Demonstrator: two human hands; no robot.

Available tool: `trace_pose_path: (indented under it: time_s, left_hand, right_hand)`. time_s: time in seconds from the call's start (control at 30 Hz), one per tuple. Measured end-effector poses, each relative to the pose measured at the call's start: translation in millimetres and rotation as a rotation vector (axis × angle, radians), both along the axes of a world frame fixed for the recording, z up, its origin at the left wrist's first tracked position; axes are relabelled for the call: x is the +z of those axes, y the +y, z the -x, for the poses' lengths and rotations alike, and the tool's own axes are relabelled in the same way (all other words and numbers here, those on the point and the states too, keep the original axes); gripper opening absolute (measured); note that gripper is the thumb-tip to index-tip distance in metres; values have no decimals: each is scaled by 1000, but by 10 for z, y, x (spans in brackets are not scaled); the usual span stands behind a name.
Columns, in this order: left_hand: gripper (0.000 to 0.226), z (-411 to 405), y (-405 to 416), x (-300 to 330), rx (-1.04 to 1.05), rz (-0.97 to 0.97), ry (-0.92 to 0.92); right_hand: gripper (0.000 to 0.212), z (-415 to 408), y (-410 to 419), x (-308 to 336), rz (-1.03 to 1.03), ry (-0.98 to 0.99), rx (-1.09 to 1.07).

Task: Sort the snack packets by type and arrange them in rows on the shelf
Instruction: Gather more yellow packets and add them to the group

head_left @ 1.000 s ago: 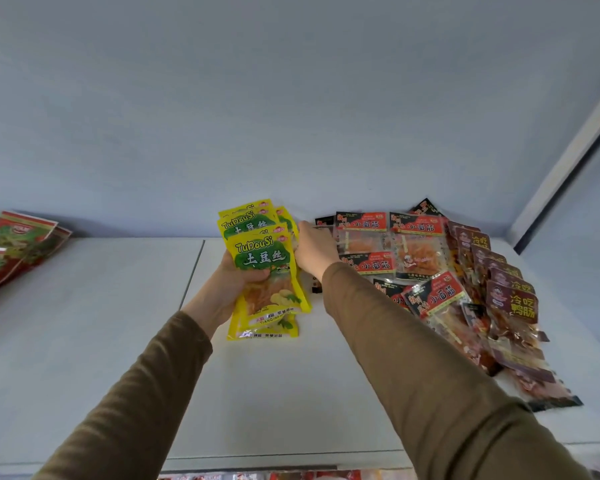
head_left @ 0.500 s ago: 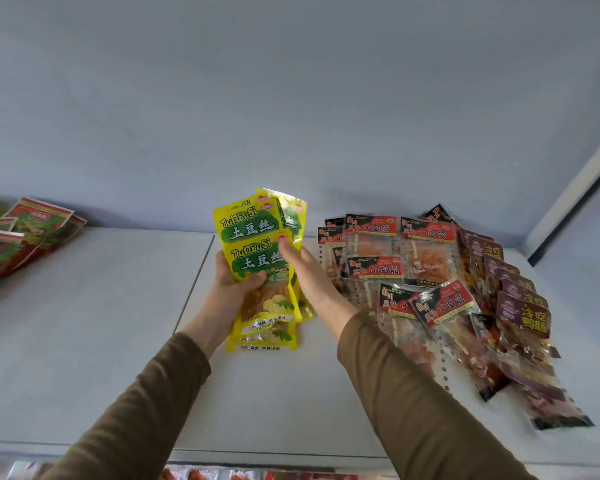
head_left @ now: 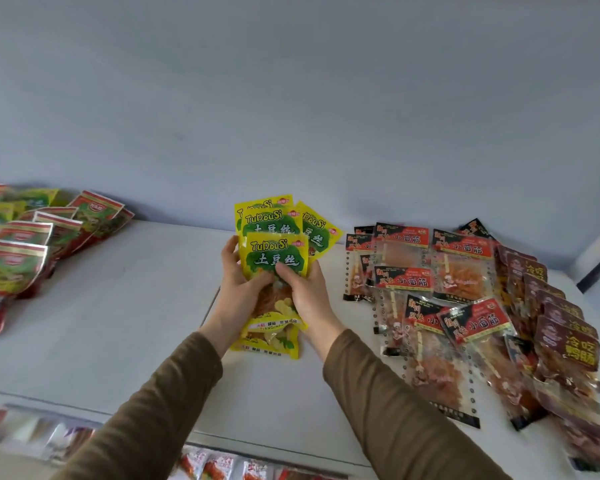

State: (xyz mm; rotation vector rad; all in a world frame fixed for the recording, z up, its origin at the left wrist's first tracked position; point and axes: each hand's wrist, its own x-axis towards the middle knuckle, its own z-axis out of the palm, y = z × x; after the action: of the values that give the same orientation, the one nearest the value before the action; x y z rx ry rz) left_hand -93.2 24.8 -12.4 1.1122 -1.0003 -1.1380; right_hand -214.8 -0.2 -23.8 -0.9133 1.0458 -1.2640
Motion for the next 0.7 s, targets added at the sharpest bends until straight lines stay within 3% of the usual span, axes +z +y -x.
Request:
trace_pose_path:
  time_s: [0.2,0.3,0.4,0.57,0.7]
  left_hand:
    - [79,-278,116,140,-162,-68,34]
    - [93,-644,210,246,-58,-119,48]
    - [91,-1224,308,343,79,-115,-42]
    - [84,-2260,396,393,17,-155,-264]
    - [78,-2940,304,379,-12,-175,-414]
  right_hand:
    - [40,-199,-2,33,21,-2,-44]
    - [43,-602,44,89,38,-36,-23]
    - [53,-1209,90,142,74,-63,8]
    - [74,-2237,155,133,76,-16,71]
    - [78,-2912,153,116,35,14,91]
